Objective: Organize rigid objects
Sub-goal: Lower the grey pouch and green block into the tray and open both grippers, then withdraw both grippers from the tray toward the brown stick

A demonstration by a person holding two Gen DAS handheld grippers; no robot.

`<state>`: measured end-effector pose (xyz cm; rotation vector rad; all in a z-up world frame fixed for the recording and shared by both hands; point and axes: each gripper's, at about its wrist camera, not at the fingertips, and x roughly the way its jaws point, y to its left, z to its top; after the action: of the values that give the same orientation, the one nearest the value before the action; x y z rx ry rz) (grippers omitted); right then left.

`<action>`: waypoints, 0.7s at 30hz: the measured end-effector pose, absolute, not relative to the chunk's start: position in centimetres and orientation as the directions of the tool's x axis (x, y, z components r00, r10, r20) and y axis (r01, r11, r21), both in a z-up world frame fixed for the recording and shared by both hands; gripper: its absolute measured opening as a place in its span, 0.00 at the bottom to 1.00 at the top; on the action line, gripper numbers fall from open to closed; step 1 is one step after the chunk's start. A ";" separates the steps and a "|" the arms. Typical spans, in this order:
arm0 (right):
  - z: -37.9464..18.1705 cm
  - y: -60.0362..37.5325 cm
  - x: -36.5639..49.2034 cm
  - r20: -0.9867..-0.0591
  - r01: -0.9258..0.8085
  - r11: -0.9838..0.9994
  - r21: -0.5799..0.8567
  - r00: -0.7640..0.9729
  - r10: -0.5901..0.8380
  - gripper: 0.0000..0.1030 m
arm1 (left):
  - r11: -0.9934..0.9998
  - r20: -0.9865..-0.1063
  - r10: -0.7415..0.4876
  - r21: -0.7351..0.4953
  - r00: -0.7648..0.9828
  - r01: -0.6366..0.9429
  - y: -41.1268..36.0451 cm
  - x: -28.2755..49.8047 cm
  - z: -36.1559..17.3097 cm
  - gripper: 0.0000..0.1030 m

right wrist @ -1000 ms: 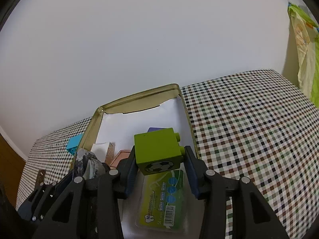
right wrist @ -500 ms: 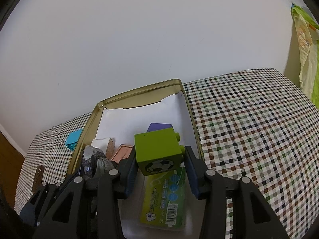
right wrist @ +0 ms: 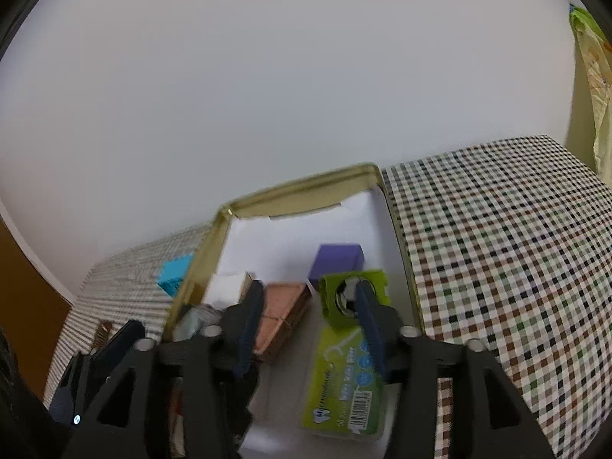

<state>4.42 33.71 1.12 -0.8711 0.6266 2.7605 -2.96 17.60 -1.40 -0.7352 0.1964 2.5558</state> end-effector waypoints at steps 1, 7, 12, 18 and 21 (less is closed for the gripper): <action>1.3 33.8 4.7 -0.564 -0.289 -0.891 0.350 -0.824 0.046 0.74 | -0.883 -0.524 0.395 0.010 -0.755 -0.469 17.3 -2.9 -1.2 0.99; 1.9 33.8 5.4 -0.511 -0.296 -0.879 0.374 -0.857 0.071 0.80 | -0.897 -0.537 0.377 -0.008 -0.755 -0.442 16.3 -3.4 -1.2 0.99; 1.5 33.7 5.2 -0.518 -0.295 -0.872 0.390 -0.853 0.057 0.80 | -0.907 -0.533 0.368 -0.023 -0.762 -0.421 15.4 -3.7 -1.1 1.00; 1.7 33.3 5.7 -0.496 -0.310 -0.875 0.373 -0.863 0.094 0.80 | -0.921 -0.539 0.345 -0.034 -0.769 -0.389 14.2 -4.2 -1.1 1.00; 1.9 33.0 6.3 -0.463 -0.324 -0.870 0.371 -0.877 0.129 0.80 | -0.931 -0.533 0.315 -0.014 -0.785 -0.364 13.7 -4.2 -1.0 0.99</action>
<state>6.26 33.04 1.93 -0.6340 0.6568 2.7530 -4.20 13.66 -1.04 -0.7742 0.1269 2.6673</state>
